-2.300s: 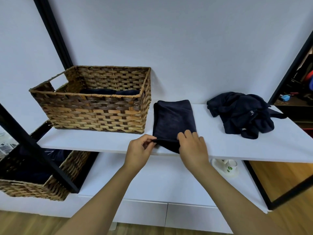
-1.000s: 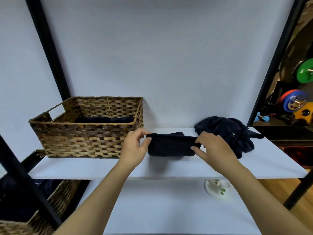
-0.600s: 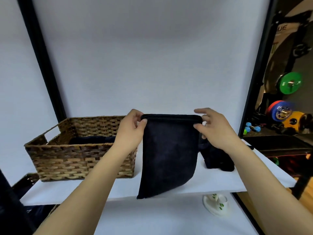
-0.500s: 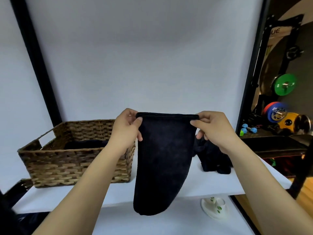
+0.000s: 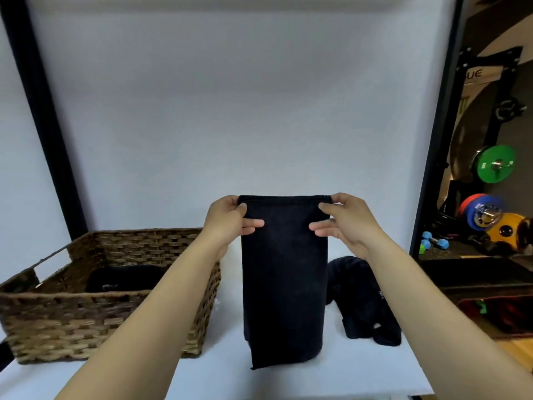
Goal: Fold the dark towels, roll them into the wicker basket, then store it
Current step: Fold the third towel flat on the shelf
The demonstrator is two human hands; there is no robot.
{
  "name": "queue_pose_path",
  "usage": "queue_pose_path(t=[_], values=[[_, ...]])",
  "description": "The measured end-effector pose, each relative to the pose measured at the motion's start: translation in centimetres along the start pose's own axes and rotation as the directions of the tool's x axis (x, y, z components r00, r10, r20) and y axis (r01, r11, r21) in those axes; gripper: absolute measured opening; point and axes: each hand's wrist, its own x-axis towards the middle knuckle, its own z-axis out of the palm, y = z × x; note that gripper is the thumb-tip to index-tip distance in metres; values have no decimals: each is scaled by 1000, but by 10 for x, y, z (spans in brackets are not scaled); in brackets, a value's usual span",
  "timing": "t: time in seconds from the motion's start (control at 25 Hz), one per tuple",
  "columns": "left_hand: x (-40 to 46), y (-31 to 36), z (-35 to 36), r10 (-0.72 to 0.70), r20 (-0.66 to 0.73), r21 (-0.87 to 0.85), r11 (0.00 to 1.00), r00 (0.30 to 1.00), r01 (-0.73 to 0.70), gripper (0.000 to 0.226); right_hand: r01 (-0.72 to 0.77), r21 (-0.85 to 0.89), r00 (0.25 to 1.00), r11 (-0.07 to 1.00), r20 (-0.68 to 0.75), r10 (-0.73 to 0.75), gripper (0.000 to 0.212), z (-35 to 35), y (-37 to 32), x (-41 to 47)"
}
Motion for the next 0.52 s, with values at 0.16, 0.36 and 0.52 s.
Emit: queue_pose_path(t=[0.16, 0.36, 0.52], values=[[33, 3, 9, 156, -58, 4, 988, 986, -156, 20, 174, 23, 984, 984, -28, -174, 3, 3, 7, 43], [11, -66, -15, 278, 20, 266, 925, 961, -273, 20, 193, -142, 980, 971, 84, -183, 5, -9, 67, 37], [-70, -189, -46, 118, 236, 480, 849, 965, -221, 19, 90, -467, 971, 880, 237, 26, 18, -30, 176, -41]])
